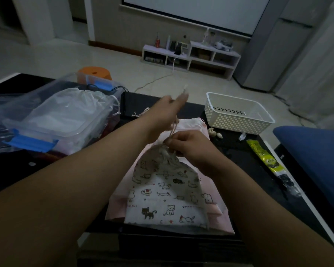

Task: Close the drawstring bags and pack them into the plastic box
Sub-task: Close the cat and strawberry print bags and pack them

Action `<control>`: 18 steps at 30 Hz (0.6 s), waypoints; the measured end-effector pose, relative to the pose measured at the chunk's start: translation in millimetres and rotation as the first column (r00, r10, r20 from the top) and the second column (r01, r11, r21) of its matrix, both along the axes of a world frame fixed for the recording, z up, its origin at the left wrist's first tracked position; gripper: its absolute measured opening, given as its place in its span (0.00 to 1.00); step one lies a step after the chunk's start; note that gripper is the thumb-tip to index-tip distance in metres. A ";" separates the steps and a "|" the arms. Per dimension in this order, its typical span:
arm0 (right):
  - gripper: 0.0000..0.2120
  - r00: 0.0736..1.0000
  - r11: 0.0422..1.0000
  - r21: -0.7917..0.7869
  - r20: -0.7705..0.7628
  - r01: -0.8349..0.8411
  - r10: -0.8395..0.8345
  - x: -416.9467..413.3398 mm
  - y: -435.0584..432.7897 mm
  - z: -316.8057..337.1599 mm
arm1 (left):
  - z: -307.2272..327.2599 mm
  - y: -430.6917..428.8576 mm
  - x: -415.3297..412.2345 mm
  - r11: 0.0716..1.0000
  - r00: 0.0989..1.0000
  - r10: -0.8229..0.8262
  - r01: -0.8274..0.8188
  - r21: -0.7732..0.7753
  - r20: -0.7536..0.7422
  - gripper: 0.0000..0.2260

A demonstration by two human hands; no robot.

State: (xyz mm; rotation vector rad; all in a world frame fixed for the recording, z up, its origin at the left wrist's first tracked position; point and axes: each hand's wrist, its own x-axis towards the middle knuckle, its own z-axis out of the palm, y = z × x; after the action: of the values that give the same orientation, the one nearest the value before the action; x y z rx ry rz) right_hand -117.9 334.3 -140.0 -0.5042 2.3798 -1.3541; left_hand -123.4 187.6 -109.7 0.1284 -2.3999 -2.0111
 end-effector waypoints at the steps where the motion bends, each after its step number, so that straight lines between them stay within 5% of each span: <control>1: 0.09 1.000 1.000 -0.015 0.005 0.008 -0.008 -1.9 3.8 1.8 | -4.7 -5.9 5.9 0.986 0.999 -0.010 0.017 -0.167 0.044 0.33; 3: 0.09 0.999 0.999 -0.031 0.019 0.026 -0.026 -5.2 13.1 2.7 | -16.0 -13.5 19.2 0.923 0.993 -0.056 0.093 -0.372 0.108 0.25; 6: 0.08 0.998 0.998 -0.044 0.045 0.040 -0.038 -8.7 20.7 2.5 | -23.1 -18.9 37.7 0.868 0.978 -0.167 0.207 -0.451 0.127 0.14; 13: 0.03 1.000 1.000 -0.029 0.003 0.006 -0.005 0.2 19.7 5.5 | -25.8 -25.3 49.7 0.778 0.972 -0.227 0.216 -0.590 0.057 0.09; 18: 0.02 0.996 0.994 -0.070 -0.018 0.090 -0.091 3.2 17.8 7.7 | -30.2 -23.7 49.2 0.570 0.966 -0.167 -0.068 -0.819 -0.196 0.09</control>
State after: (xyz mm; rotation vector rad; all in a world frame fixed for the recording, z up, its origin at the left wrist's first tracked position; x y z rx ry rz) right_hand -114.8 352.1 -132.3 -0.4363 2.4063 -1.4813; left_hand -74.1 164.0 -139.9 -0.2041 -2.8627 -0.6312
